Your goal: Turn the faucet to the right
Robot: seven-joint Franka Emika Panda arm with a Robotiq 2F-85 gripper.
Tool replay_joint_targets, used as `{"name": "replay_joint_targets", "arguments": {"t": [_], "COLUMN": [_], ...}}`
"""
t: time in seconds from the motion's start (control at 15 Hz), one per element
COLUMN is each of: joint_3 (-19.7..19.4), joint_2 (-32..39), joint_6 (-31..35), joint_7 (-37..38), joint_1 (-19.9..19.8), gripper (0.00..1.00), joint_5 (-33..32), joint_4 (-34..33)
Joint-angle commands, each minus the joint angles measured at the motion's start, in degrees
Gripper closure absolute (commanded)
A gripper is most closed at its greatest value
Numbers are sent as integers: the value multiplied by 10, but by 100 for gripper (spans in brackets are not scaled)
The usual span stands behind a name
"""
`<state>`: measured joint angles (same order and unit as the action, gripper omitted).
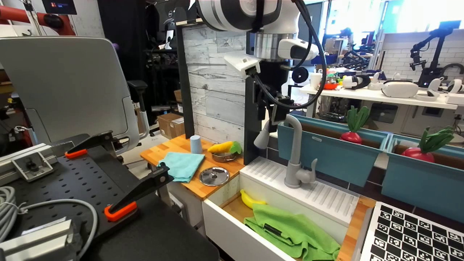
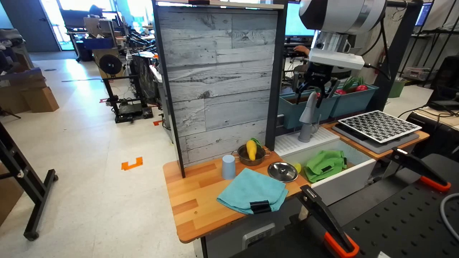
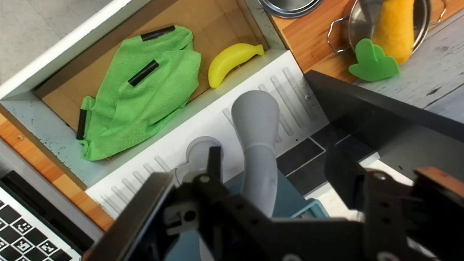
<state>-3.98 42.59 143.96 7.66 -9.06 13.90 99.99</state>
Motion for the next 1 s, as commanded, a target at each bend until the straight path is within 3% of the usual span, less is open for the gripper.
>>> {"name": "replay_joint_targets", "arguments": {"t": [0.0,0.27,0.4,0.47,0.93], "joint_3": [5,6,11,12,11], "joint_2": [21,12,6,3,-10], "joint_6": [-9,8,-6,-6,10], "joint_7": [13,3,-17,-26,-101], "joint_1": [-2,-1,-7,-10,-32], "gripper": [58,88,98,94,94], "joint_5": [3,1,-3,-4,-13], "joint_4": [-33,-14,-7,-1,29]}}
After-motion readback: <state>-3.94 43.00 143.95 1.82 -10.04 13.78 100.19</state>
